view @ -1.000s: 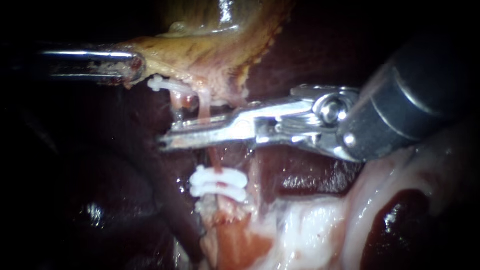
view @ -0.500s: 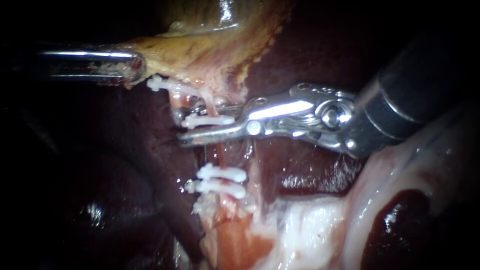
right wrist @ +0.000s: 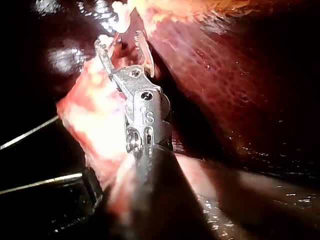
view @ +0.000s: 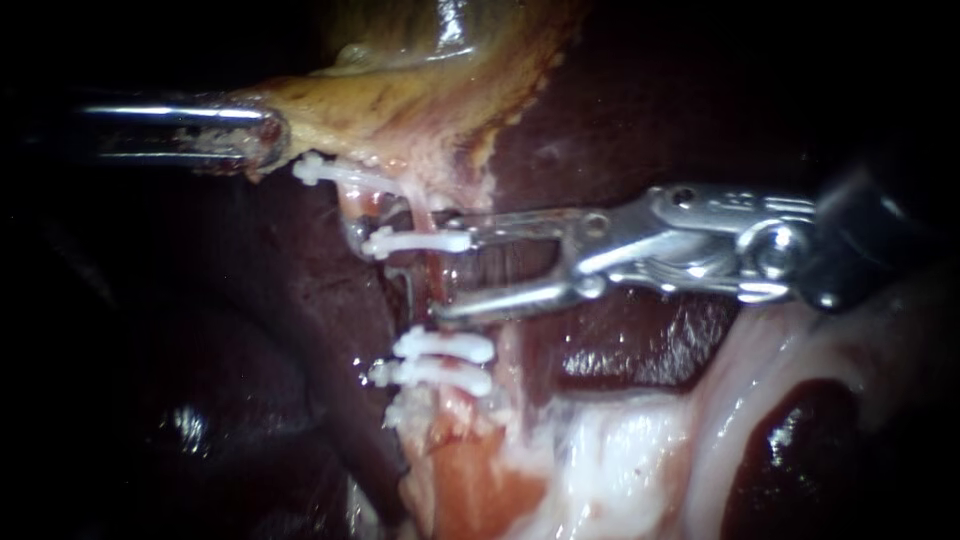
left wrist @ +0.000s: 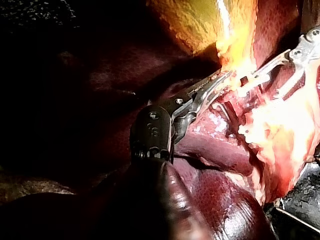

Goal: Going back third clip right tube

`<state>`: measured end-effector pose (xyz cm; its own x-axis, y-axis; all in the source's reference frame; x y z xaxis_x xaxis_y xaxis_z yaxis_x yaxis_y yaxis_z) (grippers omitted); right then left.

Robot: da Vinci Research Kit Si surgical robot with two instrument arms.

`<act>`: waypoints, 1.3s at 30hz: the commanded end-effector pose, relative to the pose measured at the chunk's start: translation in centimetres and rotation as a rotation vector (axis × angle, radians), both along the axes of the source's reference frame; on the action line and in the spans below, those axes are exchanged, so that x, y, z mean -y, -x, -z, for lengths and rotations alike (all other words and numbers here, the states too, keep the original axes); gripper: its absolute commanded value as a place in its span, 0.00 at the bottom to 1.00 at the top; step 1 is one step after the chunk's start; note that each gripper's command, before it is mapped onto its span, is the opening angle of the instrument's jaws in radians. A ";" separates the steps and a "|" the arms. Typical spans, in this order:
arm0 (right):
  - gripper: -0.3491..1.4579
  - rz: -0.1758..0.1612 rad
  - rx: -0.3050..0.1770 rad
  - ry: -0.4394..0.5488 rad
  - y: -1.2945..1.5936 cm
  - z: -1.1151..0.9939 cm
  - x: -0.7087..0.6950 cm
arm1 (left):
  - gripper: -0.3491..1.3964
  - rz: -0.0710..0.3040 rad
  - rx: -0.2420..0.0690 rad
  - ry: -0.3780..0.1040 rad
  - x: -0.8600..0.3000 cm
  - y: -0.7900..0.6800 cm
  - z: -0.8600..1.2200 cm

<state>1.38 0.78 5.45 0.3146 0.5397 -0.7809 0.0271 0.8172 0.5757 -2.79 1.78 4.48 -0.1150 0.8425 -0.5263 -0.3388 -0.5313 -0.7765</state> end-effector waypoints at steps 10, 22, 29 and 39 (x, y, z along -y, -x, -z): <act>0.47 0.071 0.002 0.142 0.59 0.18 0.09 | 0.00 0.000 0.000 0.002 0.00 0.02 -0.05; 0.47 0.082 0.020 0.169 0.72 0.27 0.09 | 0.00 0.005 -0.002 0.015 0.09 0.26 -0.30; 0.47 0.078 0.022 0.170 0.73 0.28 0.10 | 0.00 -0.016 0.002 0.018 0.23 0.58 -0.75; 0.47 0.078 0.023 0.170 0.74 0.29 0.10 | 0.00 -0.021 0.001 0.009 0.27 0.66 -0.82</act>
